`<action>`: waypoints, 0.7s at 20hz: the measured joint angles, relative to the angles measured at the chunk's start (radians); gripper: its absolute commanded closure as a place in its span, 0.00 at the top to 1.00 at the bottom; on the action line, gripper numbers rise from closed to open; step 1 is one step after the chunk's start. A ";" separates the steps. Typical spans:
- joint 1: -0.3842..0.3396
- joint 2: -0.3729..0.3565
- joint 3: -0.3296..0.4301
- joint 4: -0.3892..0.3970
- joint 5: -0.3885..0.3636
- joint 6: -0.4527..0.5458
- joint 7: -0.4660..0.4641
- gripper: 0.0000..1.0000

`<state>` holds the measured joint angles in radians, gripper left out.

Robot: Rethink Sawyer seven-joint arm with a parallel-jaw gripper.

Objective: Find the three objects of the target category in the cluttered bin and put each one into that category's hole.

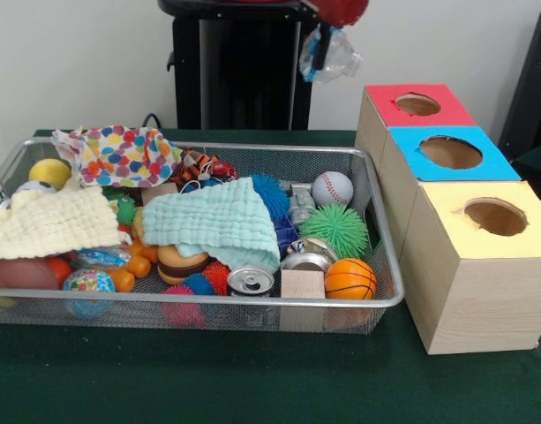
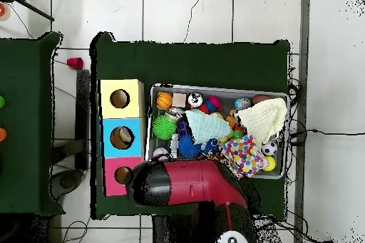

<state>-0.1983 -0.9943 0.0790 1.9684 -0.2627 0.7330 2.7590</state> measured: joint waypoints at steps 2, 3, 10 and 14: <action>0.040 0.002 -0.010 -0.026 0.024 0.000 0.003 0.00; 0.064 0.006 -0.019 -0.044 0.041 0.000 0.006 0.00; 0.152 0.041 -0.069 -0.137 0.105 0.000 0.025 0.00; 0.200 0.083 -0.108 -0.198 0.147 0.000 0.028 0.00</action>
<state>0.0015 -0.9117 -0.0291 1.7707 -0.1154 0.7330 2.7866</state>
